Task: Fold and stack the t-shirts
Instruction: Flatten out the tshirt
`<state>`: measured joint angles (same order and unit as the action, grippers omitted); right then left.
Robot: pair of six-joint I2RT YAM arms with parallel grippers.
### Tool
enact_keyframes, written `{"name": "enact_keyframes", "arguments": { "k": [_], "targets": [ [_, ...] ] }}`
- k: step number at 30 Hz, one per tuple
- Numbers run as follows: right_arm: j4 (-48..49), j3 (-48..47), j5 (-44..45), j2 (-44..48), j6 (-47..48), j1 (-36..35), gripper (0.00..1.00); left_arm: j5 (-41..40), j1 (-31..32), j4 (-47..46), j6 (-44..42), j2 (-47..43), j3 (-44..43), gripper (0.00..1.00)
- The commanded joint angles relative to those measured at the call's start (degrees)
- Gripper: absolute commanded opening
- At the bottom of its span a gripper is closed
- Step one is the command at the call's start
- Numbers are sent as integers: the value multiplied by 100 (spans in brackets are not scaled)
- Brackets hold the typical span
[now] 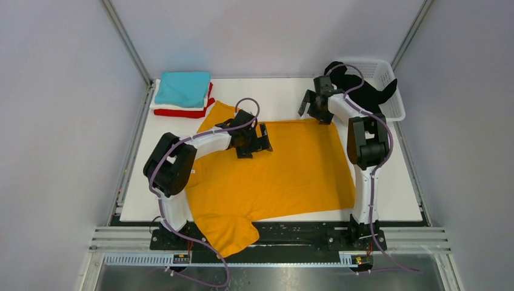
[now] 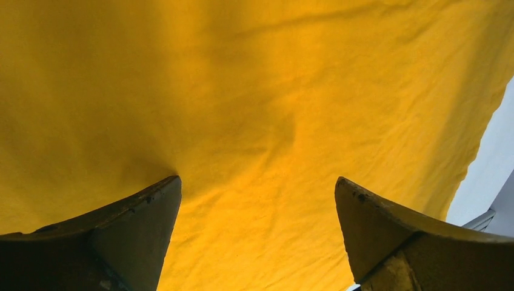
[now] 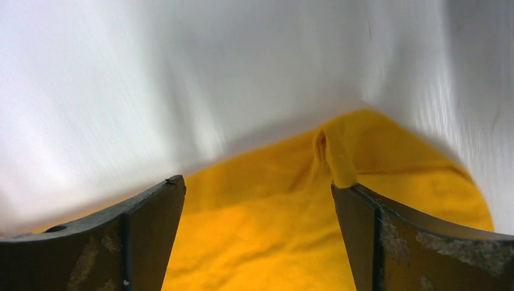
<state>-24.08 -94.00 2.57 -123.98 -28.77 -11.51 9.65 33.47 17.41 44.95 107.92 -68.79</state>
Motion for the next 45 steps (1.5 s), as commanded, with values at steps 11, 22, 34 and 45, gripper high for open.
{"name": "enact_keyframes", "arguments": {
  "k": [11, 22, 34, 45],
  "targets": [
    [-2185, -4201, 221, -1934, 385, 105, 99, -446, 6, 525, -66, -459, 406, 99],
    [-529, 174, 208, 1312, 673, -340, 99, -1669, -97, 1010, -30, -1515, 525, 99],
    [319, 3672, -225, 2917, -29, -1170, 99, -1567, -1205, 847, 215, -1747, 1445, 99],
    [270, 3296, -419, 2106, -25, -856, 100, -1787, -1473, 1868, -304, 1150, -1485, 99]
  ]
}}
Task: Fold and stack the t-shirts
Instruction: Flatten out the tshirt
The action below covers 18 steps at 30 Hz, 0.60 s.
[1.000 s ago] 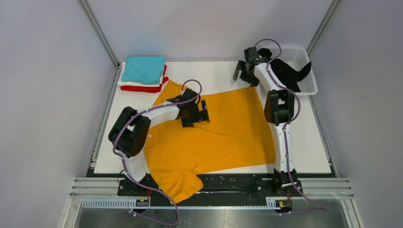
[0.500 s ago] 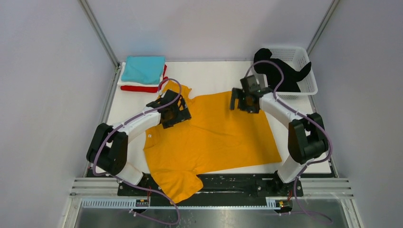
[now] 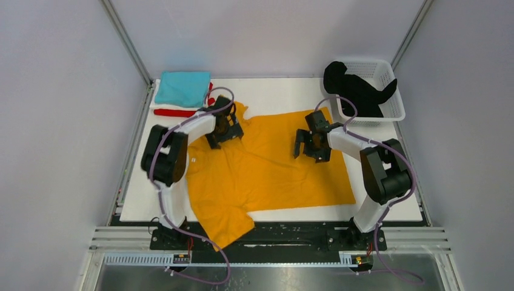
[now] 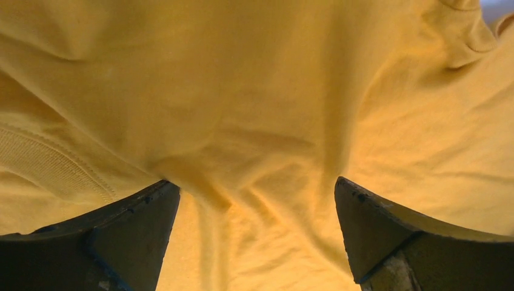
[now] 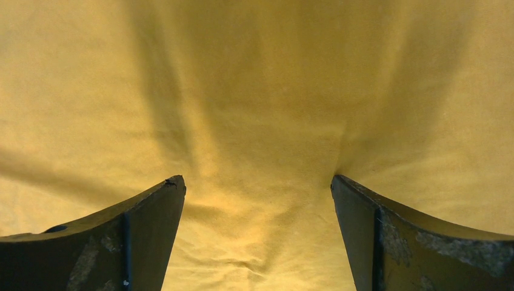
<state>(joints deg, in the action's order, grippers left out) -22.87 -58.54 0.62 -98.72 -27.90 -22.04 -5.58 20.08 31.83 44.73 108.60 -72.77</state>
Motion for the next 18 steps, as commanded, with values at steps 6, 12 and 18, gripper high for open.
{"name": "enact_keyframes", "arguments": {
  "k": [6, 12, 18],
  "targets": [
    [-42, -1084, -308, -991, -31, 475, 99, -219, -368, 1130, -431, 2063, -2802, 99],
    [-311, -1871, -254, -1245, 142, 506, 99, 177, -449, 1232, -649, 2439, -4079, 99],
    [-365, -1546, -210, -214, 195, 499, 100, 496, -342, 1051, -728, 1513, -3680, 99]
  ]
}}
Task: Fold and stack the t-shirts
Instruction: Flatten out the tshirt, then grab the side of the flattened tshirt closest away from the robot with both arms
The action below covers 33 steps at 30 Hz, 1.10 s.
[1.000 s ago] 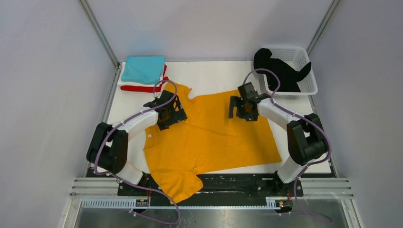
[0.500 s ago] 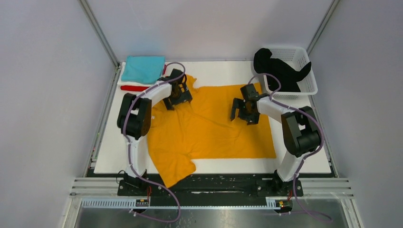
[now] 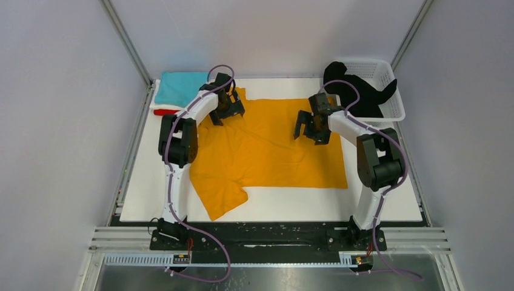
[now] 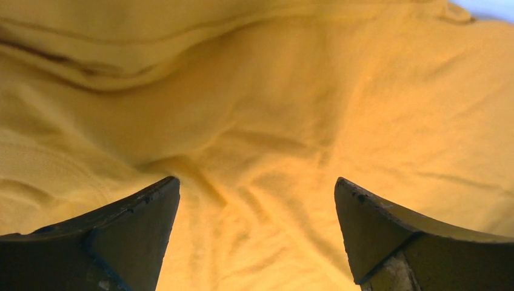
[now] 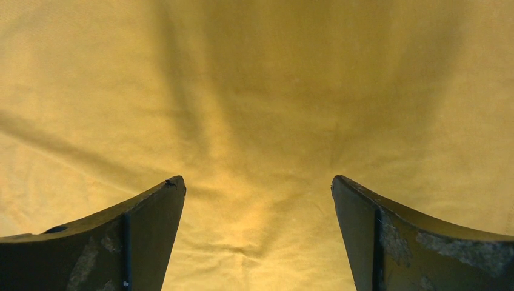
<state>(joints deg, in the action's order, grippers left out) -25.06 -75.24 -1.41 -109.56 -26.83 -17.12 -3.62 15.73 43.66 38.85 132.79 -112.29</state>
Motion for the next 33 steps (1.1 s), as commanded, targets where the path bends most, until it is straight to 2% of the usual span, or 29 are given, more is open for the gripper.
{"name": "enact_keyframes", "arguments": {
  "k": [1, 7, 12, 16, 19, 24, 26, 33],
  "targets": [
    [-130, 294, -13, 1130, 54, 0, 99, 300, 146, -252, -148, -1218, 617, 99],
    [229, 2047, 97, 2932, -301, 3, 98, -256, 825, -770, 49, -3399, 3147, 99],
    [469, 3301, 1083, 4399, -862, 33, 98, -876, 1528, -198, 719, -4897, 4784, 99],
    [388, 3798, 1854, 5026, -1139, 74, 98, -935, 2147, 109, 1296, -6087, 6307, 99],
    [387, 3969, 2036, 5337, -1159, 87, 98, -1058, 2526, 743, 1899, -6910, 7127, 97],
    [422, 4141, 2302, 5624, -1188, 95, 98, -401, 3067, 1141, 2523, -7966, 8101, 91],
    [415, 4177, 2379, 5642, -1193, 101, 98, -271, 3213, 1130, 2741, -8226, 8334, 84],
    [414, 4167, 2446, 5555, -1174, 111, 98, -34, 3343, 691, 2650, -8112, 8706, 62]
  ]
}}
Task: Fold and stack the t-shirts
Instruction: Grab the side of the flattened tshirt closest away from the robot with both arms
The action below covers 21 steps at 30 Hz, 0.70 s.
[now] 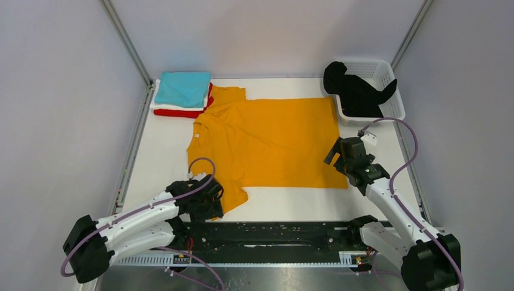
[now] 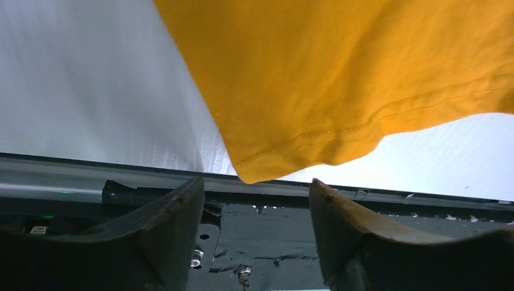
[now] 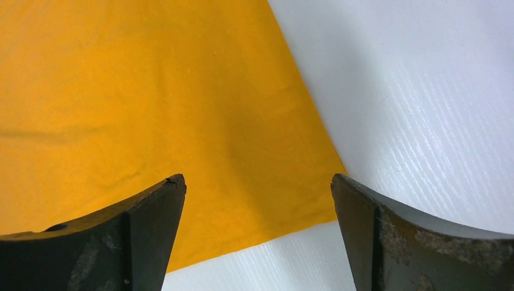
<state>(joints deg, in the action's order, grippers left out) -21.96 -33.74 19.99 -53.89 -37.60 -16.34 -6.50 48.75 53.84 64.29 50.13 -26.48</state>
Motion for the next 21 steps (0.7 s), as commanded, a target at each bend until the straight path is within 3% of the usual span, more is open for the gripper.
{"name": "enact_keyframes", "arguments": {
  "k": [1, 5, 10, 21],
  "targets": [
    [104, 15, 316, -22, -98, 34, 98, 248, 46, -385, 65, 249, 141, 58],
    [108, 55, 326, -33, -134, 47, 98, 169, 46, -548, -38, 628, 87, 46],
    [84, 121, 287, 0, -182, 77, 98, -130, 44, -577, -123, 998, -175, 38],
    [-21, 161, 212, 9, -165, 94, 98, -225, 47, -185, -462, 1277, -668, 40]
  ]
}}
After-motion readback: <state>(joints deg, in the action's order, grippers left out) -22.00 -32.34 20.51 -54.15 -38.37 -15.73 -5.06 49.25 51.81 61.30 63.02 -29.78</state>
